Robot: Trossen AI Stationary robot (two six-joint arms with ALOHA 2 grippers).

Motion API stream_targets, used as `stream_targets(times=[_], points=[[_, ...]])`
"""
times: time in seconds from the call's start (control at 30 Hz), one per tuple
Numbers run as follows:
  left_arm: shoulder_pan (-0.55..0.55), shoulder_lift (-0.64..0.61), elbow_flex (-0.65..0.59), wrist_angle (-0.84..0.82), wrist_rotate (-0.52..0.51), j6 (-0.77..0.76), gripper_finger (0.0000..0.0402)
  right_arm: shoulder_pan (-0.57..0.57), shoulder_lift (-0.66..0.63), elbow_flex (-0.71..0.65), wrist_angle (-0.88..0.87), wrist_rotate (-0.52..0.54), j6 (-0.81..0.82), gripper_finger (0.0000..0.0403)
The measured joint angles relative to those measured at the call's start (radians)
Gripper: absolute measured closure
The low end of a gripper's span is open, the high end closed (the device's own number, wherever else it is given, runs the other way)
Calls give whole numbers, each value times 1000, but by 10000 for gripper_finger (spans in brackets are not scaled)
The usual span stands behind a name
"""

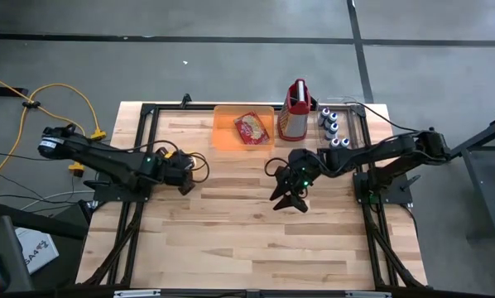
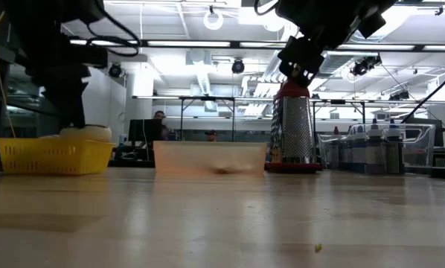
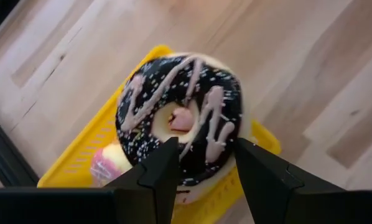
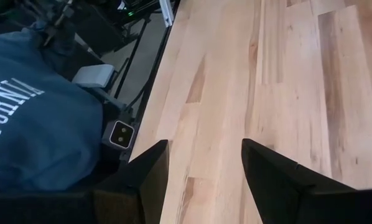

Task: Pick & Place Food Item
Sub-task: Put the black donut into the yellow bin, then adjust the donuts in the yellow bin

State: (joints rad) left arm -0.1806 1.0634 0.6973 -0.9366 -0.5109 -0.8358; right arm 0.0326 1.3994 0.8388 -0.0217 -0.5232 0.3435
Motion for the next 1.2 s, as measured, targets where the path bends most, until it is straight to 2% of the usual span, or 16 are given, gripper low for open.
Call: stream_targets(times=[0.5, 0.8, 1.2], points=[[60, -1, -28, -36, 26, -10, 254, 14, 0, 0, -7, 21, 4, 213], [60, -1, -28, -227, 28, -164, 254, 14, 0, 0, -8, 26, 4, 213], [60, -1, -14, -225, 27, -156, 254, 14, 0, 0, -8, 27, 4, 213]])
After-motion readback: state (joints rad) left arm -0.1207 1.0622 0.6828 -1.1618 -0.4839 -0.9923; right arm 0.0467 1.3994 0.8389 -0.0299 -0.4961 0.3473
